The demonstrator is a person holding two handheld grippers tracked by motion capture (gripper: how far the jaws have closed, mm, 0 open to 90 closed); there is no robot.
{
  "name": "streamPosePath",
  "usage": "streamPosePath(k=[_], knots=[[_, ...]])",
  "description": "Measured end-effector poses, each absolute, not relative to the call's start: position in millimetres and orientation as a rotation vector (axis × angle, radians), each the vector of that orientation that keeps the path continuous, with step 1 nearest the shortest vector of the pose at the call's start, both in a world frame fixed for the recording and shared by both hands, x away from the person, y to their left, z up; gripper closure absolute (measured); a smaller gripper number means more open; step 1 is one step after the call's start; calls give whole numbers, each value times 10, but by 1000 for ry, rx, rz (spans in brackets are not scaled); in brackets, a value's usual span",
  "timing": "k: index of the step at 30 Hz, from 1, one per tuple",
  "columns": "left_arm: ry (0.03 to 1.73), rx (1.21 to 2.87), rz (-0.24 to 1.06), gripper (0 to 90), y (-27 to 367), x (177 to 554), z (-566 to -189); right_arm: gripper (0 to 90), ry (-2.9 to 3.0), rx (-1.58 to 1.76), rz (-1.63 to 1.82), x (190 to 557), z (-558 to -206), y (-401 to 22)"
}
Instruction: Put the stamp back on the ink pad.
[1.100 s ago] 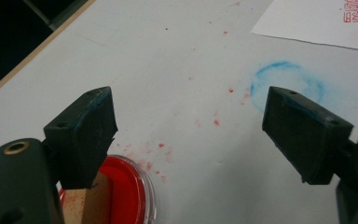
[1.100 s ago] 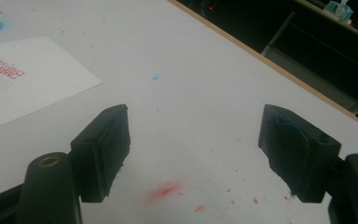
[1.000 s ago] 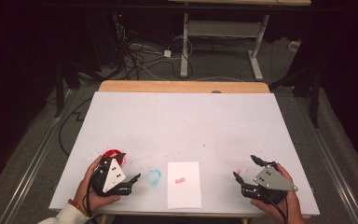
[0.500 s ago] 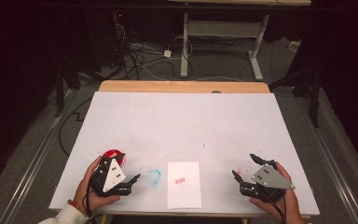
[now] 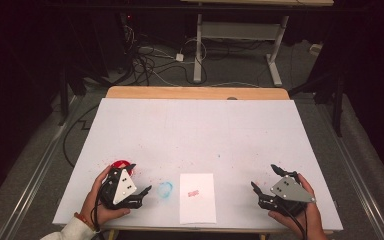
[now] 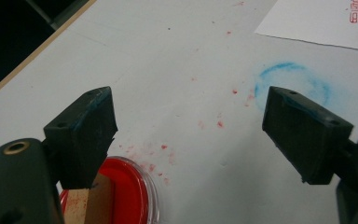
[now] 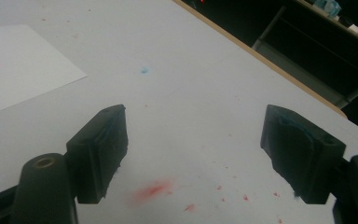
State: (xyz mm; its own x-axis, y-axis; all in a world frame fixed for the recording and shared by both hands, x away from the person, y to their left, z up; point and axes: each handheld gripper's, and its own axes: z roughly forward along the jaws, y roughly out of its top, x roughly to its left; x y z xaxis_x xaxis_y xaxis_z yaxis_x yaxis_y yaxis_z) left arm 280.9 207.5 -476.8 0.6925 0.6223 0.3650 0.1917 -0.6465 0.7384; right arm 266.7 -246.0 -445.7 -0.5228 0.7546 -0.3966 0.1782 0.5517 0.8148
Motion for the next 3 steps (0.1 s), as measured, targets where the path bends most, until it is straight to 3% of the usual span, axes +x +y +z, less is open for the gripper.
streamPosePath(k=[3], knots=[[627,2205,803,172,2073,2821,-4768,229,2002,761,945,2677,-4455,-2469]])
